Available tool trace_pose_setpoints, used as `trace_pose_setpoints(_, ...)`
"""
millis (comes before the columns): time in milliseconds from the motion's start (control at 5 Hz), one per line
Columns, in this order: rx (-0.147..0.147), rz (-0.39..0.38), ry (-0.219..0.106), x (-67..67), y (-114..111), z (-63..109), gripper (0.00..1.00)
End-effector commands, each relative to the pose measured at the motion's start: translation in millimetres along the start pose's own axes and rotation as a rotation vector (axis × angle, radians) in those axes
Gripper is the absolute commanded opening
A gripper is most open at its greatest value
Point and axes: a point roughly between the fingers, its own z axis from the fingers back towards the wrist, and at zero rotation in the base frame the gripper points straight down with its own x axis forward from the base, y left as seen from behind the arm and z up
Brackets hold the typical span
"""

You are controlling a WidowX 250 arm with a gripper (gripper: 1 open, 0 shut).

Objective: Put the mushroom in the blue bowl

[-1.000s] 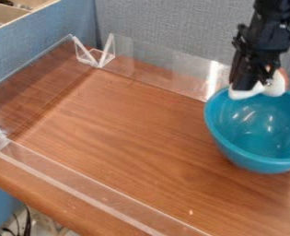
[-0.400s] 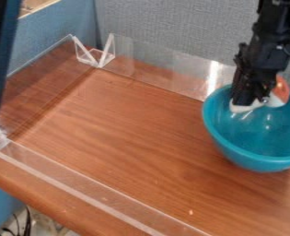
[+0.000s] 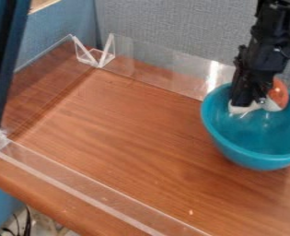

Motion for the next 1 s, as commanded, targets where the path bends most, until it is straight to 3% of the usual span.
trace_pose_setpoints(0, 0.049, -0.003, -0.056, 0.1, 7.4, 17.7, 0.00)
trace_pose_setpoints(200, 0.050, -0.029, -0.056, -0.4, 2.9, 10.9, 0.00)
trace_pose_setpoints(800, 0.057, -0.112, -0.053, 5.4, 25.0, 15.1, 0.00)
